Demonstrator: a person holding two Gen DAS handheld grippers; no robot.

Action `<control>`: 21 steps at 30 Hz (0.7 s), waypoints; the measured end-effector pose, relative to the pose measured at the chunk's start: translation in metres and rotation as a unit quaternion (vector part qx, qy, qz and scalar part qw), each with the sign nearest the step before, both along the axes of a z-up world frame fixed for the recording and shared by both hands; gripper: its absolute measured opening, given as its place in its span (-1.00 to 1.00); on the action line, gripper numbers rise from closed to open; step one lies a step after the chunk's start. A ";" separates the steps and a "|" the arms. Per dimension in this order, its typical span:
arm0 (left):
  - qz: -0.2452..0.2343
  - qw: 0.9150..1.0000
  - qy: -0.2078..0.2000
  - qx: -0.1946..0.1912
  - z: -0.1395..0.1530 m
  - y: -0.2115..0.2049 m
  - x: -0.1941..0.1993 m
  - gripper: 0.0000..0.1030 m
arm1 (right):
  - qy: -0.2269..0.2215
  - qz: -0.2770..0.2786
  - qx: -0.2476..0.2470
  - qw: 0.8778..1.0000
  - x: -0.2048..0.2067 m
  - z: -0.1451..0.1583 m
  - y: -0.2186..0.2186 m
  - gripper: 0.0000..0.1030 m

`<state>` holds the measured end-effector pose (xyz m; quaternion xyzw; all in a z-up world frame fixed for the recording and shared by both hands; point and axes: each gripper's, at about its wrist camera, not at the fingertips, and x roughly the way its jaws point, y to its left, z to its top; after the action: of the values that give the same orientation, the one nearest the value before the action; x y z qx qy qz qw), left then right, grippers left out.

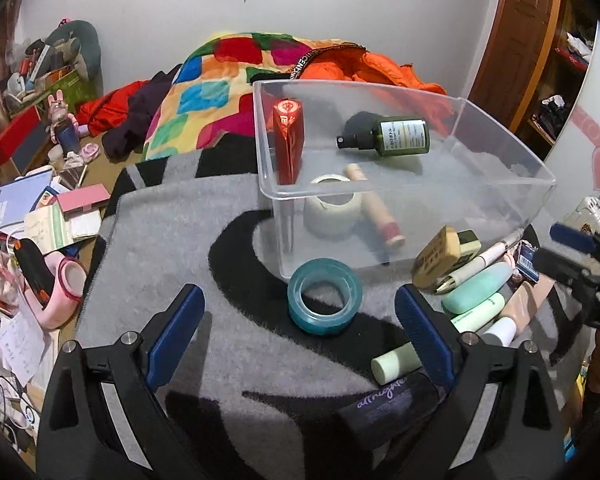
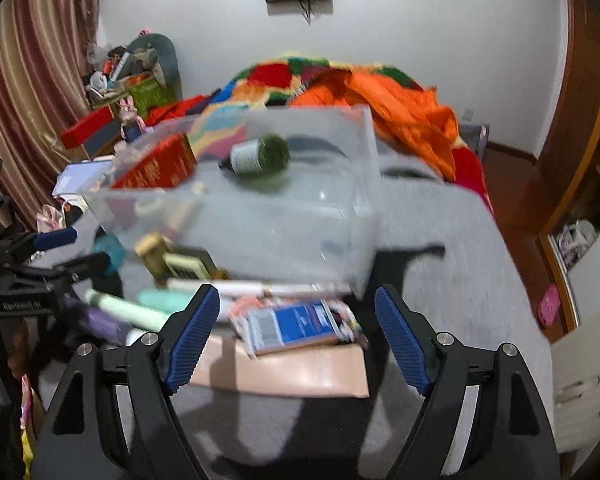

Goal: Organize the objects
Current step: 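Grasp the teal tape roll with the left gripper while the right moves toward the blue card box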

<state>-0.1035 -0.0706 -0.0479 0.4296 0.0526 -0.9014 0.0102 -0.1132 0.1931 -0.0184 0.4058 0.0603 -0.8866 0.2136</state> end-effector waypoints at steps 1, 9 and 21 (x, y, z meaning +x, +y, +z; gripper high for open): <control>0.001 1.000 0.003 -0.001 0.001 0.000 0.001 0.89 | -0.010 0.000 -0.002 1.000 -0.001 -0.004 0.003 0.51; -0.011 1.000 0.006 -0.015 0.000 0.007 0.001 0.48 | -0.041 0.020 -0.013 0.999 -0.001 -0.021 0.006 0.51; -0.018 1.000 0.005 0.025 -0.008 0.002 0.007 -0.26 | -0.029 0.025 -0.013 0.999 -0.001 -0.022 0.007 -0.04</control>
<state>-0.0967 -0.0691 -0.0558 0.4258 0.0675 -0.9022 -0.0171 -0.1142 0.1998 -0.0408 0.4268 0.0526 -0.8695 0.2430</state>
